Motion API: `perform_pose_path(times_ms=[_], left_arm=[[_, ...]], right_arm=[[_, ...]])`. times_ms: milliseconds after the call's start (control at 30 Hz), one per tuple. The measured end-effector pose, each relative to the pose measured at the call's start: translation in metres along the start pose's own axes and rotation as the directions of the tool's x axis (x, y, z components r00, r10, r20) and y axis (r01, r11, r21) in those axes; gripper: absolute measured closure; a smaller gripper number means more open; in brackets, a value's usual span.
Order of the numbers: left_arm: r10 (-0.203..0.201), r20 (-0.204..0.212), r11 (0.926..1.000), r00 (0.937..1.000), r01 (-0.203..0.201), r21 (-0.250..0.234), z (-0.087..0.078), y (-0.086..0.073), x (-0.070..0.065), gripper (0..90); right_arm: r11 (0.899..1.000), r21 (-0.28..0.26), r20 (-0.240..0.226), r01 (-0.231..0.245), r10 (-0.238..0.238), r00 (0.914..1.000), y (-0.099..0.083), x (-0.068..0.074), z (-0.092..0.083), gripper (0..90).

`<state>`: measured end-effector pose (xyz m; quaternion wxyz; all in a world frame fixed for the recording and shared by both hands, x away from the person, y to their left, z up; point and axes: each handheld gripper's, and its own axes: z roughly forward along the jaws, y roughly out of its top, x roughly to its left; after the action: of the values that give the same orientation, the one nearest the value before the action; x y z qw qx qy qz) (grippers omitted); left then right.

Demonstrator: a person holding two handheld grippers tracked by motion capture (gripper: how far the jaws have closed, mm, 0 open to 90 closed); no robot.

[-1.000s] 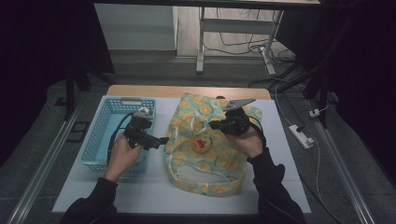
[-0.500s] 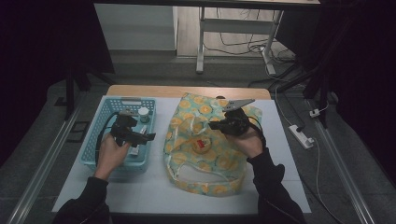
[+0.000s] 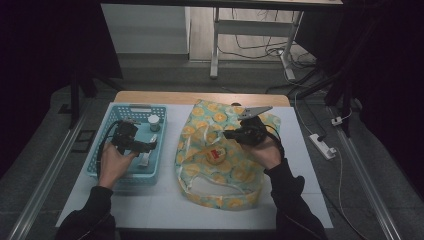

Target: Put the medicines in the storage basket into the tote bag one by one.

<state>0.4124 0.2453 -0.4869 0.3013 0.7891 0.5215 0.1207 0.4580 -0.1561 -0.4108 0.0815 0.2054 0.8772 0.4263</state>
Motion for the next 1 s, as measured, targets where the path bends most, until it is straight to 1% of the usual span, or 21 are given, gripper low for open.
perform_pose_path(times_ms=[167,267,300,400,467,533,633,700,800,867,900,967,1000], left_arm=[[0.0,-0.006,0.9978,1.0,0.001,0.067,0.012,0.003,0.003,0.1],[-0.006,0.003,0.9933,1.0,0.005,0.116,0.018,0.005,0.005,0.1],[-0.012,0.004,0.9914,0.9999,0.011,0.13,0.021,0.005,0.005,0.1],[-0.008,0.003,0.9839,1.0,0.007,0.179,0.027,0.006,0.005,0.1],[-0.002,-0.002,0.9774,1.0,0.002,0.211,0.03,0.006,0.005,0.2],[-0.001,-0.013,0.9721,0.9999,0.004,0.235,0.033,0.005,0.004,1.0],[0.007,-0.027,0.9667,0.9996,0.0,0.256,0.036,0.004,0.003,3.4],[0.02,-0.042,0.9633,0.9989,-0.008,0.268,0.037,0.004,0.001,6.8],[0.038,-0.051,0.9584,0.998,-0.022,0.285,0.038,0.003,-0.001,17.7],[0.038,-0.031,0.9571,0.9988,-0.028,0.289,0.038,0.003,-0.002,27.5],[0.037,-0.026,0.9571,0.999,-0.028,0.288,0.038,0.004,-0.002,31.5],[0.031,-0.003,0.9576,0.9995,-0.029,0.287,0.038,0.004,-0.002,41.0],[0.03,-0.003,0.9568,0.9995,-0.028,0.289,0.038,0.004,-0.002,44.6]], right_arm=[[1.0,0.001,0.0,0.0,0.0,1.0,0.0,0.0,0.0,90.0],[1.0,0.002,-0.001,0.002,-0.002,1.0,0.0,0.0,0.0,90.0],[1.0,0.003,-0.001,0.001,-0.001,1.0,0.0,0.0,0.0,90.0],[1.0,0.002,-0.003,0.006,-0.006,1.0,0.0,0.0,0.0,90.0],[1.0,0.002,-0.004,0.007,-0.007,1.0,0.0,0.0,0.0,90.0],[1.0,0.004,-0.003,0.007,-0.007,1.0,0.0,0.001,0.001,90.0],[1.0,0.004,-0.004,0.01,-0.01,0.9999,0.0,0.001,0.001,90.0],[1.0,0.004,-0.004,0.011,-0.011,0.9999,0.0,0.002,0.001,90.0],[1.0,0.004,-0.004,0.011,-0.011,0.9999,0.0,0.001,0.001,90.0],[1.0,0.005,-0.005,0.01,-0.01,0.9999,0.0,0.001,0.001,90.0],[1.0,0.005,-0.006,0.01,-0.01,0.9999,0.0,0.001,0.001,90.0],[1.0,0.007,-0.006,0.009,-0.009,0.9999,0.0,0.001,0.002,90.0],[1.0,0.008,-0.006,0.009,-0.009,0.9999,0.0,0.001,0.002,90.0]])
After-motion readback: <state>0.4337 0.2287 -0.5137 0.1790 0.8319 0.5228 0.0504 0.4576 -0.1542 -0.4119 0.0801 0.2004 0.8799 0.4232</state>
